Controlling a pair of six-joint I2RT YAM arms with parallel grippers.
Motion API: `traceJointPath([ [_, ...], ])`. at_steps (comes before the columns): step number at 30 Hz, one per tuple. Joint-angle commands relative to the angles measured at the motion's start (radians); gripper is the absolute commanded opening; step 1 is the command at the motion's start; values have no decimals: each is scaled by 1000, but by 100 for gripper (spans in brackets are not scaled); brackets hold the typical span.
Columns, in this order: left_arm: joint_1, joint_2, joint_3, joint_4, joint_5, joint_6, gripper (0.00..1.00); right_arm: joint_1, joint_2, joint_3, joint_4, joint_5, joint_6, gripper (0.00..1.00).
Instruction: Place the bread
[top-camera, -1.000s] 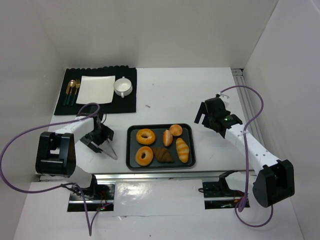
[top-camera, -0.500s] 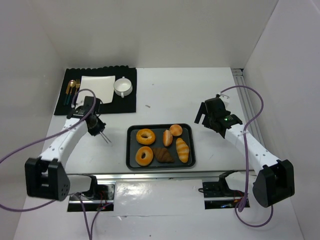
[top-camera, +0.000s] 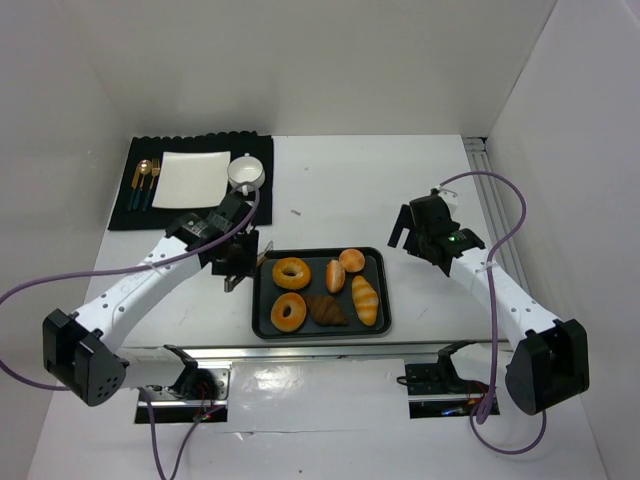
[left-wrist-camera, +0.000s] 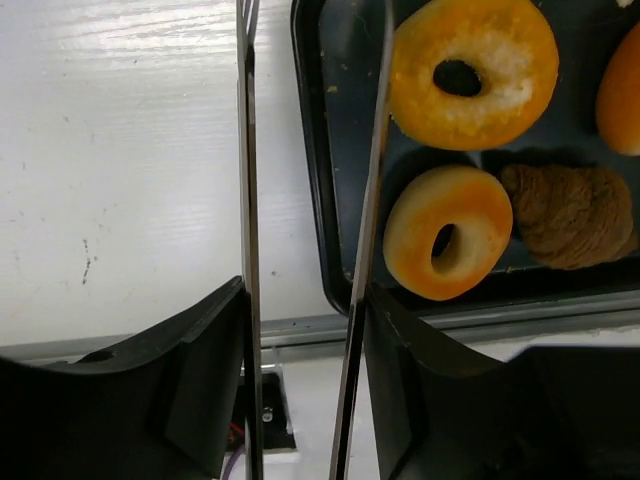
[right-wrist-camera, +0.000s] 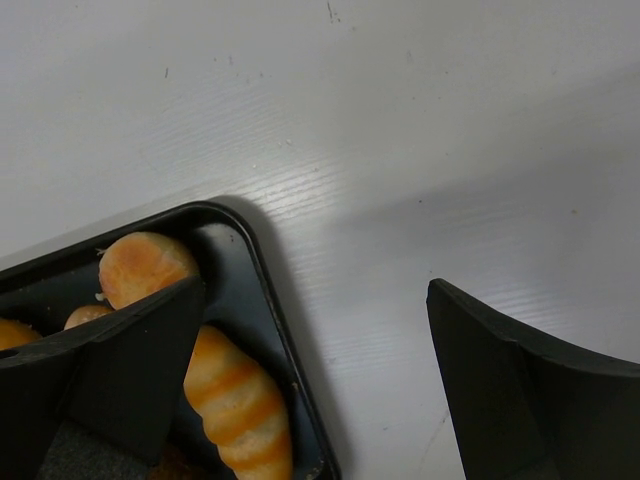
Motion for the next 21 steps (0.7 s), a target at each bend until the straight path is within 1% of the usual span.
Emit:
traceJointPath([
  [1, 4, -62, 71, -52, 36, 41, 61, 7, -19, 18, 47, -14, 2, 99],
  [2, 4, -63, 80, -52, 45, 32, 63, 7, -19, 17, 47, -23, 2, 99],
  [6, 4, -63, 70, -38, 97, 6, 63, 7, -19, 17, 47, -23, 2, 99],
  [7, 4, -63, 59, -12, 144, -20, 63, 7, -19, 17, 47, -23, 2, 99],
  [10, 4, -73, 27, 12, 220, -38, 63, 7, -19, 17, 47, -23, 2, 99],
  [21, 4, -84, -39, 12, 254, -160, 62, 7, -19, 17, 47, -14, 2, 99],
])
